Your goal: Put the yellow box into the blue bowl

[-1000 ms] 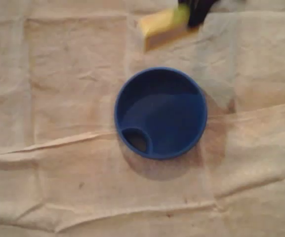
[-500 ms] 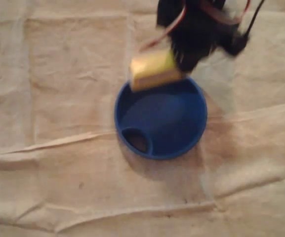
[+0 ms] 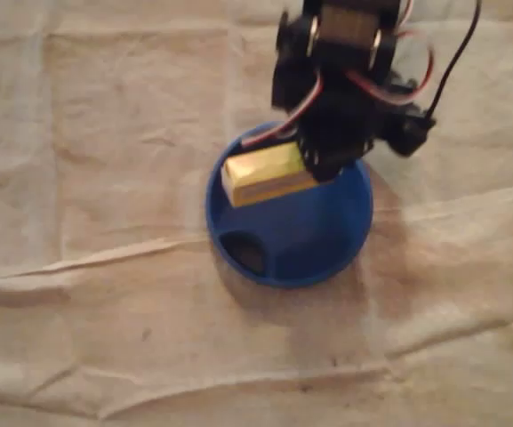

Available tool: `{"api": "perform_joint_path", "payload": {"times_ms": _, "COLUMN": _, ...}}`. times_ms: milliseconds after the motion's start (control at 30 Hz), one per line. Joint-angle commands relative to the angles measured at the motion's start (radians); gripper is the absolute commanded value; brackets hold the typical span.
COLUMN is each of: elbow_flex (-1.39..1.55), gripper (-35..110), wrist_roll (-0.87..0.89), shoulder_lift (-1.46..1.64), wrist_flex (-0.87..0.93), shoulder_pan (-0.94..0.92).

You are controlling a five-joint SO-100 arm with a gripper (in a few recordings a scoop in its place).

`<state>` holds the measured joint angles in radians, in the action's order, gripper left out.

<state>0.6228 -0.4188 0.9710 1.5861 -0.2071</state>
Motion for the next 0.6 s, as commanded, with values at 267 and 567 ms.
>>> {"api": "perform_joint_path", "payload": {"times_ms": 267, "elbow_flex": -0.112, "gripper": 1, "wrist_roll": -0.003, "shoulder_lift": -0.028, "wrist_flex": -0.014, "shoulder_pan": 0.002}}
{"api": "perform_joint_path", "payload": {"times_ms": 567, "elbow_flex": -0.112, "gripper": 20, "wrist_roll": -0.003, "shoulder_lift": -0.023, "wrist_flex": 0.000, "shoulder_pan": -0.003}}
